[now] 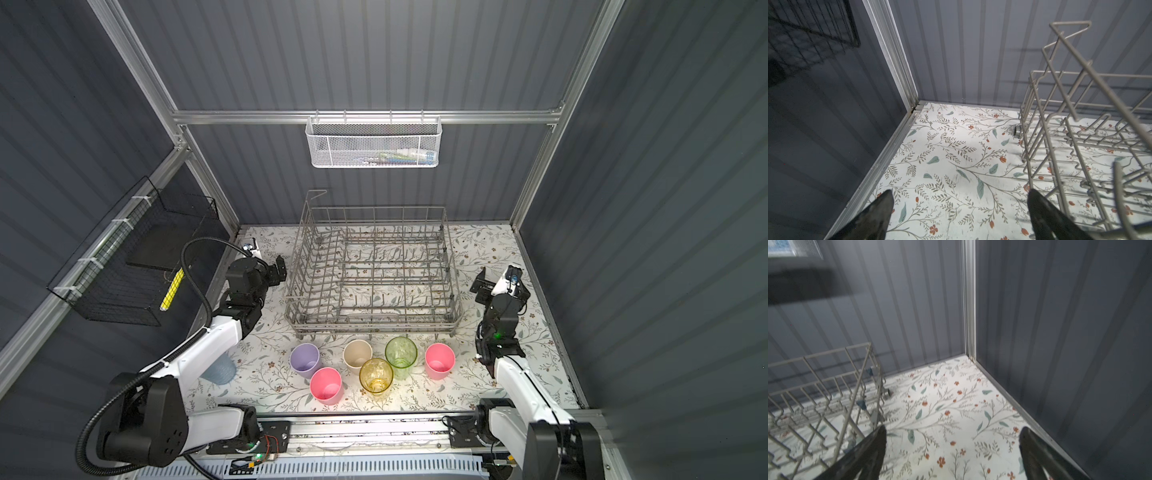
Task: Load the cups into the dish rack
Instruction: 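Reach the left gripper down to the translucent blue cup while the right arm rises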
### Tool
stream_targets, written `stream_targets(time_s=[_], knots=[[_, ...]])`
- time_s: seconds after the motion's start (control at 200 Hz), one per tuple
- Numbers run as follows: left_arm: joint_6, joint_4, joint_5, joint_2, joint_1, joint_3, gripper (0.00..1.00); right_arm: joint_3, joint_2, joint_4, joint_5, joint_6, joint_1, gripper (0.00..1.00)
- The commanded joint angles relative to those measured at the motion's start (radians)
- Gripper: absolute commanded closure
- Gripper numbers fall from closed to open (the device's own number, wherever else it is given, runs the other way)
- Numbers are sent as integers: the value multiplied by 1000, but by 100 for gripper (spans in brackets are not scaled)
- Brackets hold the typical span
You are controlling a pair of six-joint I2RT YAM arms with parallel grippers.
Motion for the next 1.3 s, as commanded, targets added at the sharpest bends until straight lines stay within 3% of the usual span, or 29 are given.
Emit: stream_targets(time_s=[0.0, 0.335, 0.51, 0.64, 0.906, 1.296], knots=[[-83, -196, -74, -64, -6, 103, 0, 101, -99, -270, 3, 61, 11, 1], [-287, -889, -71, -132, -5, 452, 2, 236, -260, -597, -159, 176, 66, 1], [-325, -1240, 15, -103, -5, 610, 2, 279, -251, -664, -188, 176, 84, 1], [-374, -1446, 82, -110, -5, 623, 2, 276, -251, -669, -208, 181, 84, 1], [-510, -1594, 126, -197, -5, 509, 7, 256, -232, -655, -249, 182, 85, 1], [-566, -1748, -62, -212, -4, 425, 11, 173, -239, -581, -286, 202, 84, 1]])
